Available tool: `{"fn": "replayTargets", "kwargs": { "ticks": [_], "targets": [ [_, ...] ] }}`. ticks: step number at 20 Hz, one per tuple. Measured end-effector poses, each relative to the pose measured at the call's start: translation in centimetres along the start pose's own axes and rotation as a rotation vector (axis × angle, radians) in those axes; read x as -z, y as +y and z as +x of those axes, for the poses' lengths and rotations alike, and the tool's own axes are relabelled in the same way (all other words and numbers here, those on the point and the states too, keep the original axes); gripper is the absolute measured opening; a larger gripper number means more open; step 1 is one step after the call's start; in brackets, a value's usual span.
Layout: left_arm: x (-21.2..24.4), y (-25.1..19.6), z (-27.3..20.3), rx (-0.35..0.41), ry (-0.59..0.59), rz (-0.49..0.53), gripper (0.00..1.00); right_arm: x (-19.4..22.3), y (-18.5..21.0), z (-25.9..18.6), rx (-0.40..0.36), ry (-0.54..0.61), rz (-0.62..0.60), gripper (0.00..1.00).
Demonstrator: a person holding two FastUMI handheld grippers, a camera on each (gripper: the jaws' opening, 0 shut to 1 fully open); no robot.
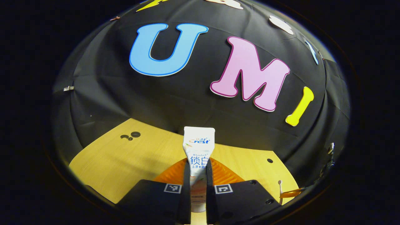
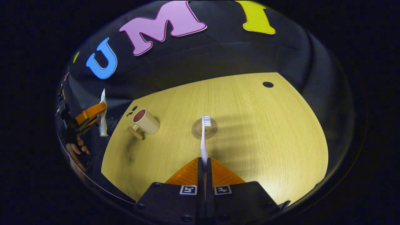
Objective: Put the toothbrush and toothpaste on the desktop into the cup, then pick up the cup and place it on the coaster on the desktop.
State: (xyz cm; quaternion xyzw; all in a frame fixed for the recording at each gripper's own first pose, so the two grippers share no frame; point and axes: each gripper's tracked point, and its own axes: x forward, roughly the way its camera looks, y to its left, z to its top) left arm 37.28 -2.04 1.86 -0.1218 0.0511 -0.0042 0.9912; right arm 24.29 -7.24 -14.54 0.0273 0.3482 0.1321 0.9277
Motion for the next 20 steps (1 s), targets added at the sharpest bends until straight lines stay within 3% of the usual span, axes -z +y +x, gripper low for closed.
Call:
{"fn": "replayTargets", "kwargs": {
  "ticks": [11, 14, 15, 19, 20],
  "targets": [
    [0.5, 0.8, 10.7, -0.073, -0.121, -0.040, 0.24, -2.3, -1.7, 1.9, -0.061, -0.005, -0.074, 0.05],
    [1.7, 1.3, 12.2, -0.092, -0.116, -0.016, 0.24, -2.1, -2.1, 2.2, -0.074, 0.010, -0.091, 0.05],
    [2.1, 1.3, 12.5, -0.093, -0.116, -0.009, 0.29, -2.0, -2.1, 2.4, -0.080, 0.013, -0.096, 0.05],
    [4.0, 1.9, 13.4, -0.120, -0.089, 0.037, 0.20, -1.6, -1.9, 3.1, -0.106, 0.029, -0.105, 0.06],
    [4.6, 2.1, 13.3, -0.125, -0.073, 0.051, 0.26, -1.6, -1.7, 3.4, -0.113, 0.030, -0.102, 0.05]
  ]
}}
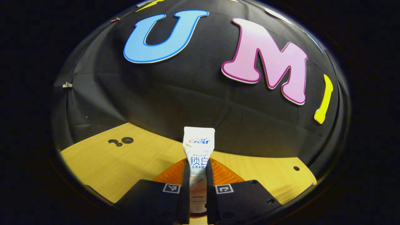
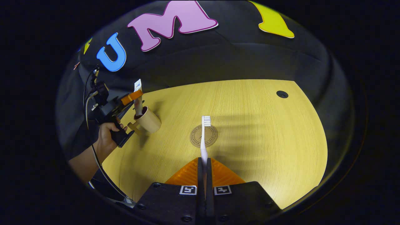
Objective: Put the toothbrush and toothpaste on the desktop into the cup, then pick up the cup and place it on the coaster on the desktop.
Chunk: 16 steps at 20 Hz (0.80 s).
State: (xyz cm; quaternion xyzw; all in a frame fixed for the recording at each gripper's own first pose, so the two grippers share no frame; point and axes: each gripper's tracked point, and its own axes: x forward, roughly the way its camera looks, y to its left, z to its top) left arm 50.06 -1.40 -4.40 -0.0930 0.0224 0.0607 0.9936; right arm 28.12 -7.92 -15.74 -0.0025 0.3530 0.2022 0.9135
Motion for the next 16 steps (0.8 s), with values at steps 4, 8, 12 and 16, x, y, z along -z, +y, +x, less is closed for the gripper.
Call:
{"fn": "replayTargets", "kwargs": {
  "ticks": [4, 8, 12, 16],
  "targets": [
    [1.3, 0.2, -1.0, -0.017, 0.048, 0.058, 0.32, -0.7, 1.1, 1.3, -0.044, -0.025, -0.007, 0.05],
    [1.2, 0.5, -3.7, -0.035, 0.089, 0.066, 0.60, -1.5, 3.2, 1.8, -0.102, -0.042, -0.004, 0.05],
    [0.6, 1.2, -10.1, -0.039, 0.075, 0.051, 1.00, -3.1, 5.5, 2.4, -0.124, -0.076, -0.013, 0.05],
    [2.3, 2.9, -17.5, -0.060, 0.119, 0.005, 0.98, -5.8, 9.5, 3.5, -0.162, -0.131, -0.041, 0.05]
  ]
}}
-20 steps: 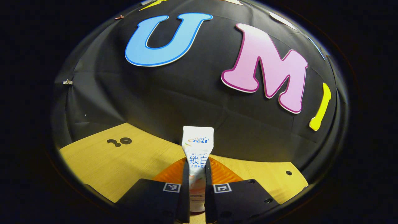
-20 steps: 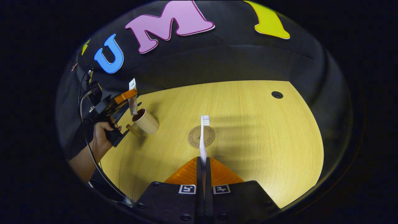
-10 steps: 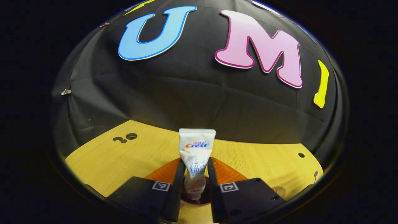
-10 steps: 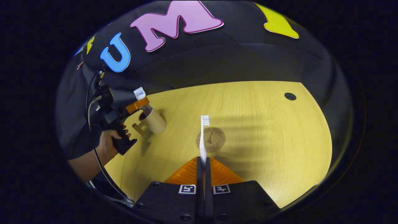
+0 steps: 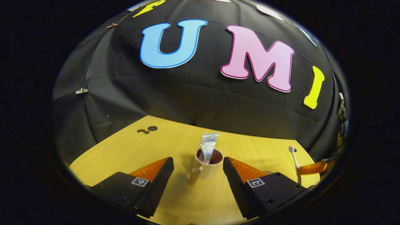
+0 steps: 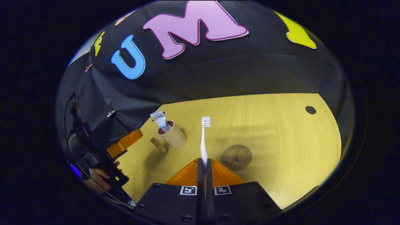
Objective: Put the toothbrush and toothpaste on the desktop into the cup, then pick up the cup and place it on the coaster on the desktop.
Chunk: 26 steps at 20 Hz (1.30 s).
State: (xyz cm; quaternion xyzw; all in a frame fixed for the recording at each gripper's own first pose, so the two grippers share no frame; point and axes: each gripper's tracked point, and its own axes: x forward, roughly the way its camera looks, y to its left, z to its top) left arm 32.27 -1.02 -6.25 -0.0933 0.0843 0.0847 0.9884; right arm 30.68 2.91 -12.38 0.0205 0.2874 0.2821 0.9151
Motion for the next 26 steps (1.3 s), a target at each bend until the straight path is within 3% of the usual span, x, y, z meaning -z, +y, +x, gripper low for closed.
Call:
{"fn": "replayTargets", "kwargs": {
  "ticks": [6, 11, 15, 26],
  "targets": [
    [3.0, 2.3, -6.8, -0.014, 0.084, -0.097, 0.98, -5.9, 5.8, 4.2, -0.079, -0.135, -0.034, 0.05],
    [2.8, 3.9, -8.3, -0.035, 0.100, -0.118, 0.98, -8.9, 9.2, 8.3, -0.118, -0.227, -0.037, 0.05],
    [1.4, 3.7, -8.1, 0.002, 0.067, -0.127, 0.98, -9.9, 11.3, 11.1, -0.145, -0.296, -0.026, 0.05],
    [2.3, 4.2, -7.8, 0.057, 0.031, -0.116, 0.98, -11.4, 11.3, 18.1, -0.119, -0.409, 0.068, 0.05]
  ]
}}
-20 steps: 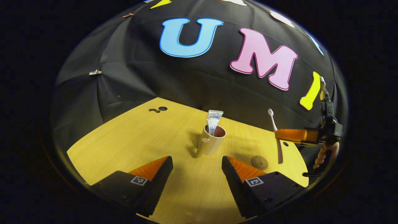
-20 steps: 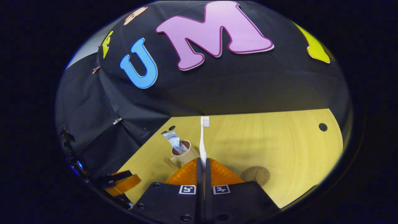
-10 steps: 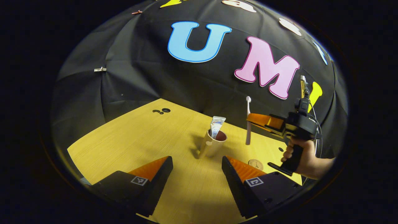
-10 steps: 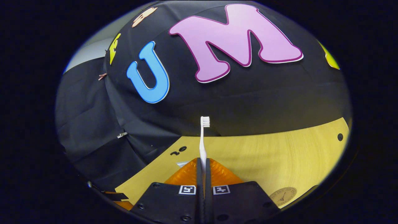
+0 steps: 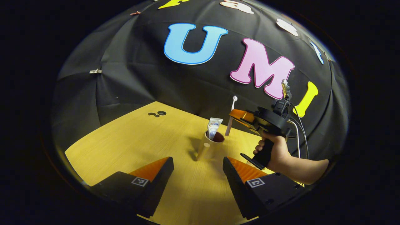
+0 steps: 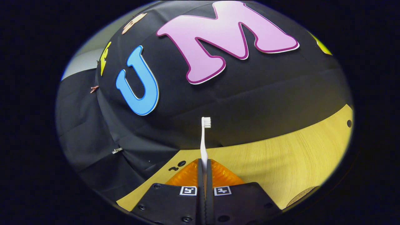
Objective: Put the toothbrush and toothpaste on the desktop into the cup, then pick up the cup and place it on the coaster on the desktop.
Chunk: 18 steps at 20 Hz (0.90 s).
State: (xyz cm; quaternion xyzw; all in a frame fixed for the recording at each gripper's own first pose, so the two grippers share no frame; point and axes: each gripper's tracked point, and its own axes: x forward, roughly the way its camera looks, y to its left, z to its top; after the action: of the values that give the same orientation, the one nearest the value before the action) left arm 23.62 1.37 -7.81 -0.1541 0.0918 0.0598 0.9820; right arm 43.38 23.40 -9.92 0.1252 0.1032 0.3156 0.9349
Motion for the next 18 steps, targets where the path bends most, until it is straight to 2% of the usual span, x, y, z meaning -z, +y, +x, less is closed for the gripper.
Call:
{"fn": "replayTargets", "kwargs": {
  "ticks": [7, 13, 16, 17, 18],
  "targets": [
    [0.5, 1.6, 0.7, -0.016, -0.017, -0.026, 0.98, 3.1, -0.4, 1.0, -0.001, -0.011, -0.068, 0.05],
    [2.4, 2.9, 1.2, -0.042, 0.004, -0.001, 0.98, 6.6, -1.5, 1.0, 0.023, 0.010, -0.102, 0.05],
    [3.0, 2.9, 1.4, -0.048, 0.016, 0.006, 0.98, 6.5, -1.6, 0.3, 0.025, -0.004, -0.120, 0.06],
    [2.9, 2.8, 1.5, -0.047, 0.016, 0.009, 0.98, 6.6, -1.5, 0.0, 0.015, -0.001, -0.125, 0.00],
    [2.8, 2.7, 1.7, -0.047, 0.015, 0.013, 0.98, 6.6, -1.6, -0.3, 0.016, 0.005, -0.133, 0.16]
  ]
}}
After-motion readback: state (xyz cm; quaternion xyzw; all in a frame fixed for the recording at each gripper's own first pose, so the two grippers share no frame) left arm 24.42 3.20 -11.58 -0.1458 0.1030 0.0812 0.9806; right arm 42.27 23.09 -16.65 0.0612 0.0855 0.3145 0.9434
